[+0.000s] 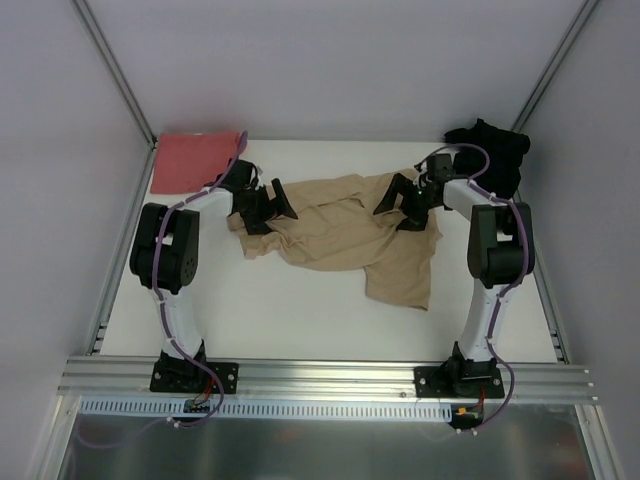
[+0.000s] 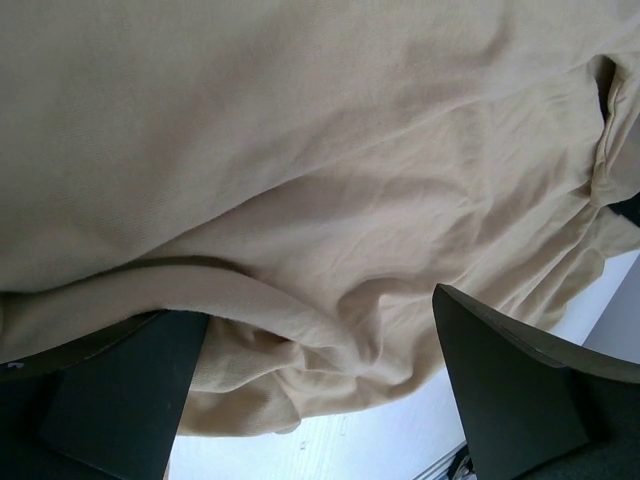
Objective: Fold and stack the t-shirts
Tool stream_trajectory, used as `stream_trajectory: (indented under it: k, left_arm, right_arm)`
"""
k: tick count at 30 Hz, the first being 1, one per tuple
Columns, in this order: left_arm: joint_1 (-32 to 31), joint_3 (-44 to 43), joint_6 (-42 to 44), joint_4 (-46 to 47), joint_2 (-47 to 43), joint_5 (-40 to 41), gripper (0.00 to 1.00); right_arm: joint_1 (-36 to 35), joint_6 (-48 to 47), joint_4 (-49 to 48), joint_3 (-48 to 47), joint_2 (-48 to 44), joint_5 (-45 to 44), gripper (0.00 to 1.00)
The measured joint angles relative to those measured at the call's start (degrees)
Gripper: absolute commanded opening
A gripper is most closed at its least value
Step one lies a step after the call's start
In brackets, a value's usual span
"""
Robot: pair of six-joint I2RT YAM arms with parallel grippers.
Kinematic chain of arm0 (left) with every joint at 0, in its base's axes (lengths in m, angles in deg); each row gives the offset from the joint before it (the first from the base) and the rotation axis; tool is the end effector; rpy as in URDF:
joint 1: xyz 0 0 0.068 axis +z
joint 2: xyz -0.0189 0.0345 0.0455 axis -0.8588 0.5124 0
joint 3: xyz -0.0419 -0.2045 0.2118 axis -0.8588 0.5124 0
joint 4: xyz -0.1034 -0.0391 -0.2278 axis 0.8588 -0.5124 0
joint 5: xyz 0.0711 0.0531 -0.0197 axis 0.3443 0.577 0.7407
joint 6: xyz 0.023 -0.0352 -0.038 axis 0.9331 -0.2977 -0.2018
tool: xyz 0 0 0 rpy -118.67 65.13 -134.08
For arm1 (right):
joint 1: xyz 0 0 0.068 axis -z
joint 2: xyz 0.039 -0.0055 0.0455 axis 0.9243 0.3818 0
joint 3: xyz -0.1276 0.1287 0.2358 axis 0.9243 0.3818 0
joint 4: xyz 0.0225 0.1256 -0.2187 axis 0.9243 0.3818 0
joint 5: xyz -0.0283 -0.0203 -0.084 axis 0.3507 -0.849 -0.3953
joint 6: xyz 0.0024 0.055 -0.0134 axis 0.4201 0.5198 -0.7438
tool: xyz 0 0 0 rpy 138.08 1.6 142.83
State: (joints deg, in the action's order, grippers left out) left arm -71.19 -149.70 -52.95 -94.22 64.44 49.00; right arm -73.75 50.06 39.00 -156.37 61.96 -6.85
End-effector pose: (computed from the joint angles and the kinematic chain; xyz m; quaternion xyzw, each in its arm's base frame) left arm 0.4026 -0.1018 0.1917 -0.1113 0.9191 -0.3045 0.2238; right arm 0.4287 0.0659 0.1900 -0.0270 0.9324 0.2794 0.2278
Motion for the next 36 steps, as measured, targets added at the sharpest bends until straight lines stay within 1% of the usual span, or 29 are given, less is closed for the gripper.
stream_trajectory:
  k: [7, 12, 15, 21, 25, 30, 36]
  left_arm:
    - [0.5, -11.1, 1.7, -4.6, 6.9, 0.1, 0.99]
    - [0.5, -12.0, 2.6, -5.2, 7.4, 0.1, 0.99]
    - [0.5, -9.5, 3.0, -3.7, 5.9, 0.0, 0.99]
    - [0.5, 0.0, 3.8, -2.2, -0.8, 0.1, 0.99]
    - [0.5, 6.0, 3.8, -1.4, -5.2, 0.2, 0.99]
    - [0.5, 11.2, 4.4, -2.3, -9.8, 1.6, 0.99]
    - [0.5, 14.1, 5.8, -5.8, -14.1, 5.0, 0.99]
  right_arm:
    - [0.9, 0.2, 1.7, -9.2, 5.9, 0.4, 1.00]
    - [1.2, 0.2, 1.4, -9.9, 6.4, 0.4, 0.99]
    - [1.3, 0.1, -0.5, -6.8, 4.6, 0.0, 0.99]
    - [2.0, -0.1, -3.3, 2.8, -1.9, -1.0, 1.00]
    - [2.4, -0.1, -4.4, 7.5, -5.1, -1.4, 0.99]
    - [2.5, -0.6, -4.5, 9.9, -7.2, -2.1, 0.99]
    - [2.5, -2.4, -2.7, 12.5, -10.3, -4.6, 0.99]
